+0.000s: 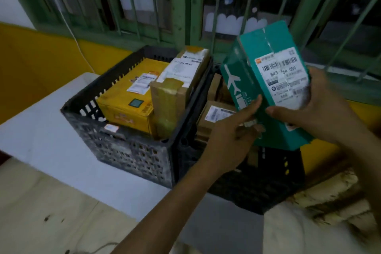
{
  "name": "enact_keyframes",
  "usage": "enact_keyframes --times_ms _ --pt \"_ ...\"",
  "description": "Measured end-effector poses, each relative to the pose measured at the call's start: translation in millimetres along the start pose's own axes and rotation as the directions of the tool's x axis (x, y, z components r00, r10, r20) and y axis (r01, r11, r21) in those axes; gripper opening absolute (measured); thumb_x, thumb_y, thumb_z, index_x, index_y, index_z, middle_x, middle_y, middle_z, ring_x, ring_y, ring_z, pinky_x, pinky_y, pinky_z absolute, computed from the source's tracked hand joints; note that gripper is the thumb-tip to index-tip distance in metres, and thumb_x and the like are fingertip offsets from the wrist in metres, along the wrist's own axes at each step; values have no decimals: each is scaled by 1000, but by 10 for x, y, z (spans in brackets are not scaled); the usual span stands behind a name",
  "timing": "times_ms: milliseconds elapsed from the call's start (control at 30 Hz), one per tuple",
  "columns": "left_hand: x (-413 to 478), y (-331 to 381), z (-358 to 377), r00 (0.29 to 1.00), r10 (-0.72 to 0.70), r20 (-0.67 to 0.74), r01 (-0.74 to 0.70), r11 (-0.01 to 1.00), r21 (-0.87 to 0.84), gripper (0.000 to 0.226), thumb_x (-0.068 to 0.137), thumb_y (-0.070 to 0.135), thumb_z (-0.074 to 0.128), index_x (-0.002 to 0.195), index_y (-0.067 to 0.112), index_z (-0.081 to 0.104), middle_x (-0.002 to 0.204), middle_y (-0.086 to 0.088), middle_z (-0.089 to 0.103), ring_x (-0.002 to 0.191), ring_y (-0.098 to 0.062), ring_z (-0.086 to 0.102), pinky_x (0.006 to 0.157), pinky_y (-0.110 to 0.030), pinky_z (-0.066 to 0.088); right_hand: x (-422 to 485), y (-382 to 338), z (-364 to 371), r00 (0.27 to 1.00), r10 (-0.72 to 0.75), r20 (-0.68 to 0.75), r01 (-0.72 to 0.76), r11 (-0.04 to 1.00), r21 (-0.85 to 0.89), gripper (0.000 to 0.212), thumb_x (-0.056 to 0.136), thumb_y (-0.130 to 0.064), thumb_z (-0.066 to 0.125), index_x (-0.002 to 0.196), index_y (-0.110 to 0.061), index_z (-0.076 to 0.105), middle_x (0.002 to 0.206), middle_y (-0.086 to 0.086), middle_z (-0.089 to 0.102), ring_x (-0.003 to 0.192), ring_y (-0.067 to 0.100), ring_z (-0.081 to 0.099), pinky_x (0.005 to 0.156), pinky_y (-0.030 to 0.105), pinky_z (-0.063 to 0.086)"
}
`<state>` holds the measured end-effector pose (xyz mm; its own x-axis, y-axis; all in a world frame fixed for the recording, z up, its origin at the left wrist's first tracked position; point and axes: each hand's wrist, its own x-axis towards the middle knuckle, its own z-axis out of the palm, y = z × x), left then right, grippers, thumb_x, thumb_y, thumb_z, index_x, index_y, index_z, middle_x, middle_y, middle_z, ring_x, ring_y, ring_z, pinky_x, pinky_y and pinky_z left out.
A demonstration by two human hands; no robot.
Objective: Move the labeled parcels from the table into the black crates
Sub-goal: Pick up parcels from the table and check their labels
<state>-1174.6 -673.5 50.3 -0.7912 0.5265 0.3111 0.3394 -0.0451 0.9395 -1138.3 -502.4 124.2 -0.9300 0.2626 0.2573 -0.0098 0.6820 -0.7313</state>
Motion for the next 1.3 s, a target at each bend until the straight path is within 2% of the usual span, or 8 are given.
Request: enact_keyframes --times_ms 133,333,467,700,800,933,1033,1300 --pt "303 -181 -277 993 18 -116 -25 998 -58 47 93 2 55 138 13 46 135 -7 56 122 -15 55 99 -37 50 273 -8 236 1000 -29 -6 29 999 -19 84 43 -69 67 115 -50 30 90 -62 41 86 -34 45 68 16 44" --pt "529 -236 -503 994 44 -103 -40 999 37 48 93 1 57 138 13 46 134 -5 57 122 -11 55 98 -27 50 491 47 428 999 -34 -18 35 999 26 86 54 -55 78 126 -39 35 117 -31 51 101 -14 53 81 20 49" --pt "666 -123 -595 980 80 -181 -46 982 186 54 89 14 66 139 18 46 114 3 62 102 -7 61 84 -19 52 536 -1 167 984 -73 163 56 993 105 80 50 -62 74 120 -52 35 108 -44 53 97 -16 56 67 12 53" --pt "697 -91 -739 973 145 -178 -53 895 443 97 75 50 73 151 22 19 154 -2 22 142 -23 26 108 -52 36 526 255 -273 872 -87 482 59 996 72 99 56 -56 74 143 -46 27 126 -42 46 107 -16 54 79 10 49" --pt "567 -150 -731 996 83 -38 -65 935 350 89 75 42 75 148 23 26 142 11 44 127 -3 46 100 -30 48 563 331 -260 804 -63 592 89 996 -15 90 54 -64 71 130 -60 22 108 -66 30 98 -37 39 73 -7 37" --pt "293 -306 -728 998 3 -68 26 907 421 86 72 57 67 145 42 24 121 47 42 108 22 48 81 -2 44 668 480 -116 655 28 755 20 998 -54 74 61 -64 69 119 -78 26 124 -56 32 116 -18 45 89 13 47" --pt "102 -444 -774 984 -108 -143 162 876 455 84 72 63 60 145 47 22 115 38 52 98 18 54 73 -7 49 778 645 116 639 34 768 60 994 -95 88 60 -70 62 139 -58 27 144 -35 24 129 -4 28 101 25 33" --pt "172 -606 -696 979 -134 -152 199 786 586 88 84 40 67 147 48 6 122 15 58 94 -8 61 66 -16 46 964 752 225 661 74 747 -4 995 -96 78 57 -60 67 132 -52 47 142 -18 42 117 5 50 92 22 43"
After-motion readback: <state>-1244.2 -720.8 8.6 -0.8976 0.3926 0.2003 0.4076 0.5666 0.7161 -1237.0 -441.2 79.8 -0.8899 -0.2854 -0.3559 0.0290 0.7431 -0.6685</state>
